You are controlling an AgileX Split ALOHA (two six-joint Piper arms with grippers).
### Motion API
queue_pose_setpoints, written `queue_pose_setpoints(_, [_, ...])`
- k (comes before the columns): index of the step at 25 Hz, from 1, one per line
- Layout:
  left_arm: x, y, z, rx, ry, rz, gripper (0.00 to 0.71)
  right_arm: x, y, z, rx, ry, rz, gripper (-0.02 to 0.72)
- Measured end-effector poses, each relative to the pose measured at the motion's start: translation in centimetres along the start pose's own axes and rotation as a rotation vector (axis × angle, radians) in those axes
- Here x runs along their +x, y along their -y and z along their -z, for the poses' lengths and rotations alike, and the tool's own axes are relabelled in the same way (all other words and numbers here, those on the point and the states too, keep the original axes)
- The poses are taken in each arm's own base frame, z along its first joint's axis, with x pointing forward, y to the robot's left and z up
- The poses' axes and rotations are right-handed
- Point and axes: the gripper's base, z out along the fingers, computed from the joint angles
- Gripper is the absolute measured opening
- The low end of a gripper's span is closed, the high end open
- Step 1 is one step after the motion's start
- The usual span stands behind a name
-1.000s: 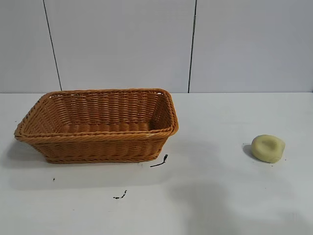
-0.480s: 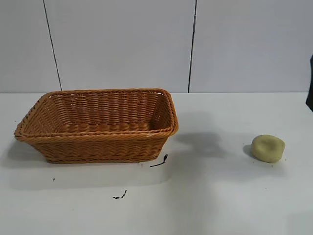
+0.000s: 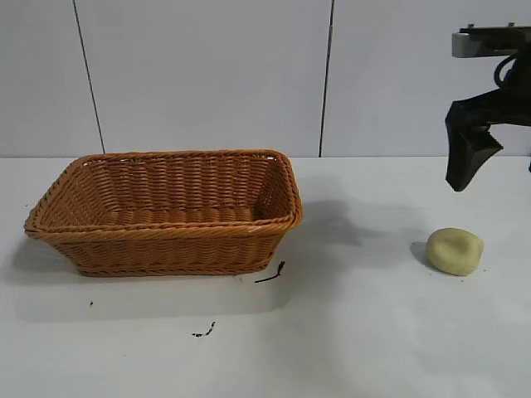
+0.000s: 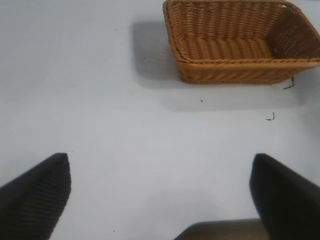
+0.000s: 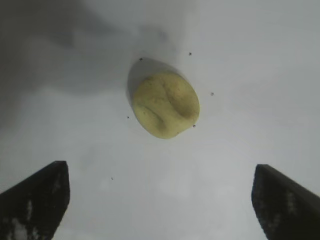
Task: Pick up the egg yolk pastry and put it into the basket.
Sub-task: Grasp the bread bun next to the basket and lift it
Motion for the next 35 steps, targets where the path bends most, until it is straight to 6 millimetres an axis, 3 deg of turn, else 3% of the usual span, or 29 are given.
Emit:
queue_pose_setpoints(7, [0.0, 0.0, 0.0, 0.0, 0.0, 0.0, 0.695, -0.3, 0.0, -4.6, -0.002, -0.032, 0.0, 0.689])
queue_pose_setpoints(12, [0.0, 0.0, 0.0, 0.0, 0.0, 0.0, 0.695, -0.4, 0.1, -6.8, 0.002, -0.031, 0.0, 0.689])
queue_pose_setpoints(24, [0.0, 0.0, 0.0, 0.0, 0.0, 0.0, 0.695, -0.2, 0.1, -8.1, 0.002, -0.041, -0.009, 0.688])
queue_pose_setpoints(27, [0.0, 0.0, 0.0, 0.0, 0.0, 0.0, 0.695, -0.3, 0.1, -8.1, 0.002, -0.037, -0.009, 0.614])
queue_pose_setpoints(35, [0.0, 0.0, 0.0, 0.0, 0.0, 0.0, 0.695, -0.3, 0.1, -8.1, 0.005, -0.034, -0.004, 0.252])
